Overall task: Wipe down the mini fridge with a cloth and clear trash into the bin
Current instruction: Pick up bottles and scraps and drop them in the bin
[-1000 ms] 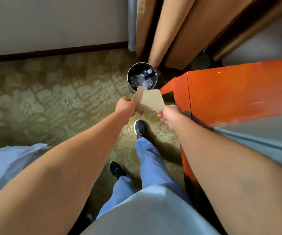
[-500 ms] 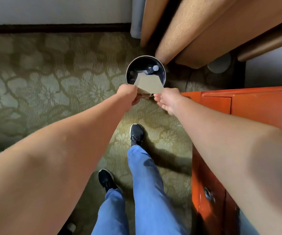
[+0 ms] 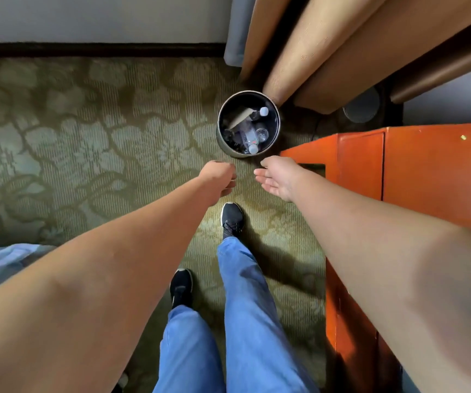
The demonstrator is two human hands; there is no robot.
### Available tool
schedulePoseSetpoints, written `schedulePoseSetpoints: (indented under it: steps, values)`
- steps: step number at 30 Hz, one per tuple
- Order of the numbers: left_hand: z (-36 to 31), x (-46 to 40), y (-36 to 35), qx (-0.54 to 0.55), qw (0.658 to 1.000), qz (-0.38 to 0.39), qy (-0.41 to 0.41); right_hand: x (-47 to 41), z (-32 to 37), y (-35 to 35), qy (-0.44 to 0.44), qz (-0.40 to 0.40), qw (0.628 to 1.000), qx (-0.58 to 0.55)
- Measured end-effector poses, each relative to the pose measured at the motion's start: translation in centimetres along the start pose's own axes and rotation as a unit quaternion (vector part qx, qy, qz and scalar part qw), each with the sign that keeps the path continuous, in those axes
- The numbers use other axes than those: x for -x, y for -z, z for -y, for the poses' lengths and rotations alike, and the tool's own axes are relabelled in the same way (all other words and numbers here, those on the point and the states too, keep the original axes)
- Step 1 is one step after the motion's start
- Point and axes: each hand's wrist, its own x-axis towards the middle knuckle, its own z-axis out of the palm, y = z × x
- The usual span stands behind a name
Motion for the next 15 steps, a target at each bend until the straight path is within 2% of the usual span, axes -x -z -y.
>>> schedulePoseSetpoints:
  steps: [7, 11, 15]
  values:
    - [5.8, 11.3, 2.6, -0.037, 0.998, 0.025, -0.041, 10.7, -7.7, -1.4, 0.036, 0.006, 0.998, -0.049]
    - [11.3, 19.5, 4.3, -0.089, 0.992, 0.049, -0.075, 18.5, -15.2, -1.3, 0.061, 0.029, 0.993, -0.097]
    - [16.5, 27.1, 5.1, -0.128, 0.984, 0.065, -0.101, 25.2, -23.3, -0.8, 0.061, 0.017, 0.989, -0.132]
